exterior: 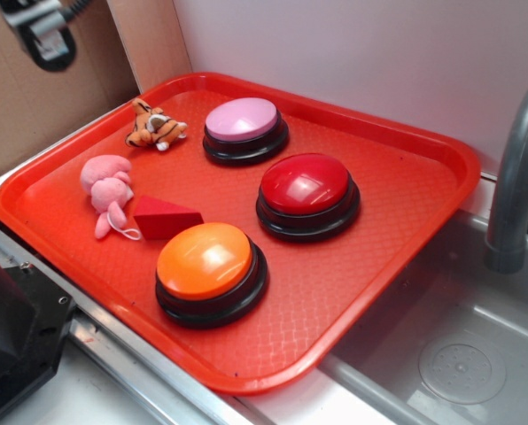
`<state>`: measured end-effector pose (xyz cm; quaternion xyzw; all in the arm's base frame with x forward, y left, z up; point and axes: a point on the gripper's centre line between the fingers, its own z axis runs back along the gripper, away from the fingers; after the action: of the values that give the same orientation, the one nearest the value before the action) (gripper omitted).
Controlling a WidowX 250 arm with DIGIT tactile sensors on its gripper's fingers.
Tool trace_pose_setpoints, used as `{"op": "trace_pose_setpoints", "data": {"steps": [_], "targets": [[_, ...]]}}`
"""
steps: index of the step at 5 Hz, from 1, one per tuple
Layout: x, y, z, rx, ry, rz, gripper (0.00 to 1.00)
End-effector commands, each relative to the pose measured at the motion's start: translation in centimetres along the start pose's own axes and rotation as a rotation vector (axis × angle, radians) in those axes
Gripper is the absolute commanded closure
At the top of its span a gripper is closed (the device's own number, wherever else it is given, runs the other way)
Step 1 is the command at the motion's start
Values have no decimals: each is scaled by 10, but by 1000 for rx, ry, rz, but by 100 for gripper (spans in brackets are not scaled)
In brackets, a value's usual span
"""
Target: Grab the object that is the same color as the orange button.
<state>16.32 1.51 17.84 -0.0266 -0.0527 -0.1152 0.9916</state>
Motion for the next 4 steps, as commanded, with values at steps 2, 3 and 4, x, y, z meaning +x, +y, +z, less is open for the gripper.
{"op": "trace_pose_setpoints", "data": {"steps": [2,3,4], "targets": [[40,91,-48,170,-92,-345,0],[50,115,-72,185,-90,-465,0],[67,126,-104,183,-66,-548,0]]}}
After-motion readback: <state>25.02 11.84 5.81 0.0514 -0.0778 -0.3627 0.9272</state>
